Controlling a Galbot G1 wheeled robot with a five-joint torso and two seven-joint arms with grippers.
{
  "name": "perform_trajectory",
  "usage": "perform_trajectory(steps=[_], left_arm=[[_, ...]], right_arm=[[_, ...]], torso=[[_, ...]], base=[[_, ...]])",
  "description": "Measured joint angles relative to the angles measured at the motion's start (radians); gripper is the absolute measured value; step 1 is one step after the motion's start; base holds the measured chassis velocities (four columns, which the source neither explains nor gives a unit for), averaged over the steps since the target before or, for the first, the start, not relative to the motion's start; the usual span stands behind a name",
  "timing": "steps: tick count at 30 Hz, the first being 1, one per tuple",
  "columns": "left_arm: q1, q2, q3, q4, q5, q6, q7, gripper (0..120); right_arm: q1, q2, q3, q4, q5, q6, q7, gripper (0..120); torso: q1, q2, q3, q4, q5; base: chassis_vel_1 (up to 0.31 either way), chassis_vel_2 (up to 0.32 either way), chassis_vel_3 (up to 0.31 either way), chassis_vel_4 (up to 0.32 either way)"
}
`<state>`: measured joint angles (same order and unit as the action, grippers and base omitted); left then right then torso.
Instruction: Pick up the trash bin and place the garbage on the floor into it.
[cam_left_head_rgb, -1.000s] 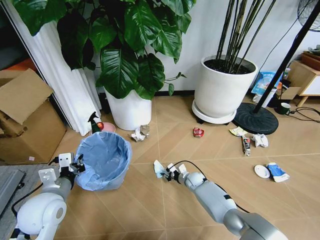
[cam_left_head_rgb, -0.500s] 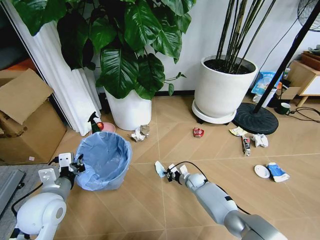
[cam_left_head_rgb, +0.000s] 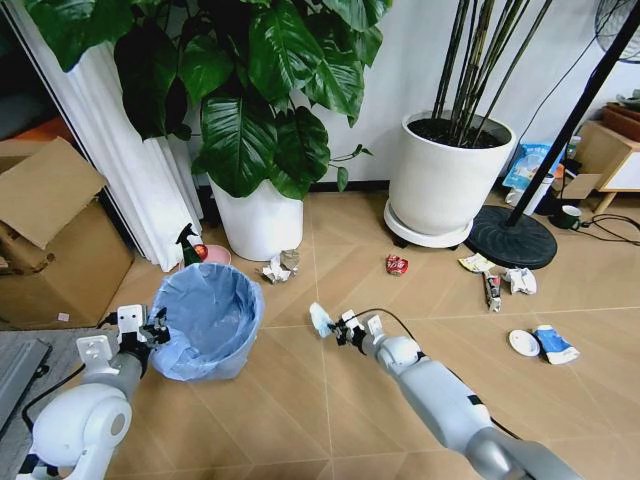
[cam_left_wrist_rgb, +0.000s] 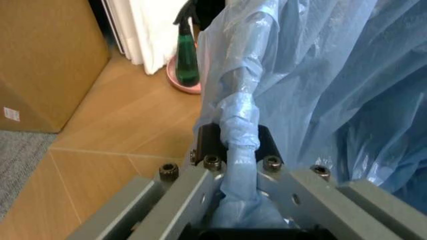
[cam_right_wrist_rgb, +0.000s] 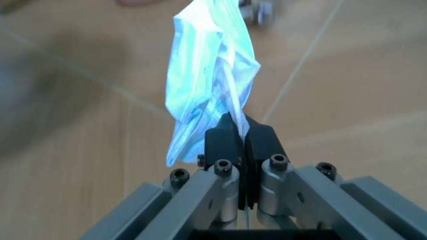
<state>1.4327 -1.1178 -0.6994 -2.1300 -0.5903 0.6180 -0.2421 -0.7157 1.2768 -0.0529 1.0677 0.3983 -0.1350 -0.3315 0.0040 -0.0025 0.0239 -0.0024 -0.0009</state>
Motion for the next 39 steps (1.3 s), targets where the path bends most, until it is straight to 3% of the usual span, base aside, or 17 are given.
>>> perform_trajectory(steps=[7, 11, 13, 15, 17, 20, 23, 26, 30, 39], left_arm=[[-0.020, 0.016, 0.014, 0.038, -0.019, 0.009, 0.011, 0], [-0.045, 0.027, 0.028, 0.069, -0.034, 0.016, 0.017, 0], [-0.045, 0.027, 0.028, 0.069, -0.034, 0.016, 0.017, 0], [-0.074, 0.039, 0.050, 0.097, -0.046, 0.030, 0.021, 0], [-0.081, 0.044, 0.057, 0.103, -0.050, 0.036, 0.022, 0], [-0.112, 0.064, 0.083, 0.115, -0.075, 0.066, 0.023, 0], [-0.150, 0.082, 0.107, 0.124, -0.107, 0.090, 0.021, 0], [-0.250, 0.125, 0.168, 0.158, -0.173, 0.117, 0.005, 0], [-0.308, 0.138, 0.197, 0.186, -0.218, 0.118, -0.015, 0], [-0.307, 0.154, 0.184, 0.180, -0.247, 0.120, -0.018, 0]], right_arm=[[0.011, -0.078, 0.024, 0.181, 0.056, -0.011, -0.016, 0], [0.034, -0.160, 0.020, 0.303, 0.114, -0.045, -0.016, 0], [0.034, -0.160, 0.020, 0.303, 0.114, -0.045, -0.016, 0], [0.066, -0.230, -0.002, 0.426, 0.186, -0.082, -0.003, 0], [0.075, -0.241, -0.011, 0.457, 0.204, -0.092, 0.003, 0], [0.120, -0.259, -0.065, 0.559, 0.268, -0.128, 0.026, 0], [0.162, -0.251, -0.123, 0.618, 0.309, -0.157, 0.048, 0], [0.256, -0.165, -0.251, 0.660, 0.362, -0.199, 0.079, 0], [0.314, -0.123, -0.342, 0.659, 0.382, -0.226, 0.090, 0], [0.353, -0.086, -0.407, 0.569, 0.344, -0.249, 0.138, 4]], torso=[[0.000, 0.000, 0.000, 0.0004, 0.0008], [0.000, 0.000, 0.000, 0.0000, -0.0010], [0.000, 0.000, 0.000, 0.0000, -0.0010], [0.000, 0.000, 0.000, -0.0002, 0.0000], [0.000, 0.000, 0.000, -0.0002, -0.0011], [0.000, 0.000, 0.000, 0.0001, 0.0005], [0.000, 0.000, 0.000, 0.0003, -0.0005], [0.000, 0.000, 0.000, 0.0003, -0.0002], [0.000, 0.000, 0.000, 0.0004, -0.0004], [0.000, 0.000, 0.000, 0.0003, -0.0002]], base=[[0.000, 0.000, 0.000, 0.000], [0.000, 0.000, 0.000, 0.000], [0.000, 0.000, 0.000, 0.000], [0.000, 0.000, 0.000, 0.000], [0.000, 0.000, 0.000, 0.000], [0.000, 0.000, 0.000, 0.000], [0.000, 0.000, 0.000, 0.000], [0.000, 0.000, 0.000, 0.000], [0.000, 0.000, 0.000, 0.000], [0.000, 0.000, 0.000, 0.000]])
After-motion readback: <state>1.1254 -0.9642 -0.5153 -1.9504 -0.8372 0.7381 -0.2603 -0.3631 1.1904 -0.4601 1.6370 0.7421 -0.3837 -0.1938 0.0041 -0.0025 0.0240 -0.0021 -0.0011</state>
